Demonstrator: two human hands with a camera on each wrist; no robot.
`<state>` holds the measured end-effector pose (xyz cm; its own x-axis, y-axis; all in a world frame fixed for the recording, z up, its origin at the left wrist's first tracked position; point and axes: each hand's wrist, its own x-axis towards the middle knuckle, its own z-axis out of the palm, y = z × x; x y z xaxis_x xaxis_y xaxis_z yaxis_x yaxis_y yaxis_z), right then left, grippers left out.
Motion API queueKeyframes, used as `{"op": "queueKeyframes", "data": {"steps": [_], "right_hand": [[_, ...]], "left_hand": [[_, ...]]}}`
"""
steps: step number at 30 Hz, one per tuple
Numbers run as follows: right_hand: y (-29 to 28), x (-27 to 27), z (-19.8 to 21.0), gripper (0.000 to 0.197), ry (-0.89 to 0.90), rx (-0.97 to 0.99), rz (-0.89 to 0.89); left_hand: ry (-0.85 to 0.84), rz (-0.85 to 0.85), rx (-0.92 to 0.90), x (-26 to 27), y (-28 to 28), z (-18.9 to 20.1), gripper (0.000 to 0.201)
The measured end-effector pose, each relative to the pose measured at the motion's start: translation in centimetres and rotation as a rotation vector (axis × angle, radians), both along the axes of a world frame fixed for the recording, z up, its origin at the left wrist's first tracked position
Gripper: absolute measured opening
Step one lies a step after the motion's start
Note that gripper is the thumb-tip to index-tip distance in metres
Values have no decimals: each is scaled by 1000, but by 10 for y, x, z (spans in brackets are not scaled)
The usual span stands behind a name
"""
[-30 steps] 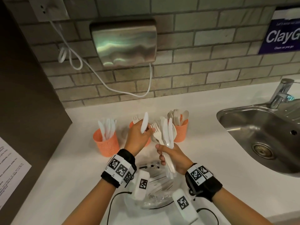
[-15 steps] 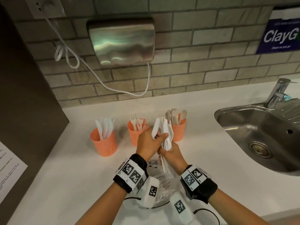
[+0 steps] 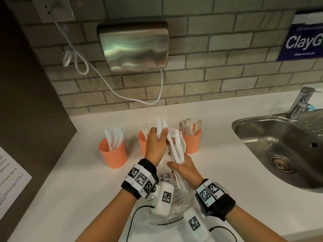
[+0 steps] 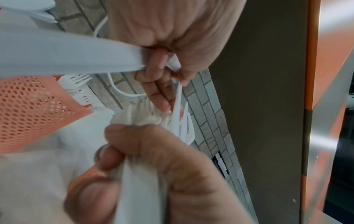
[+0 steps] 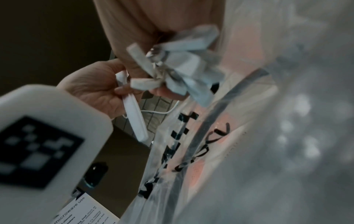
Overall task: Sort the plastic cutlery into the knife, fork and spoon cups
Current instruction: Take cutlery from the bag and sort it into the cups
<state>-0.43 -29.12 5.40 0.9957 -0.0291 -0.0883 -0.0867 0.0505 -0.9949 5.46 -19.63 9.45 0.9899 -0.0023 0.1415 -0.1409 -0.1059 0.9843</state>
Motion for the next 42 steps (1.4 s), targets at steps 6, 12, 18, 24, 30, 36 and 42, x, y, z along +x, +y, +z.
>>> {"op": "queueKeyframes", "data": {"steps": [6, 12, 18, 24, 30, 36, 42], "right_hand": [[0, -1, -5, 32, 25, 3, 35], [-2, -1, -6, 27, 41, 33, 52], [-4, 7, -9, 23, 20, 51, -27], [-1, 9, -13, 38, -87, -4, -35], [0, 10, -24, 46, -157, -143, -116], [-1, 7, -29, 50, -169, -202, -112], [-5, 8, -33, 46, -133, -179, -91]], "left_hand": [[-16, 205, -190, 6, 1, 18, 16], [39, 325, -444, 19, 15, 31, 12], [53, 105, -178, 0, 25, 20, 18], [-9, -51, 111, -22, 8, -4, 8], [-115, -19, 208, -29, -3, -15, 14], [-92, -72, 312, -23, -6, -13, 9], [-12, 29, -66, -11, -3, 3, 9]]}}
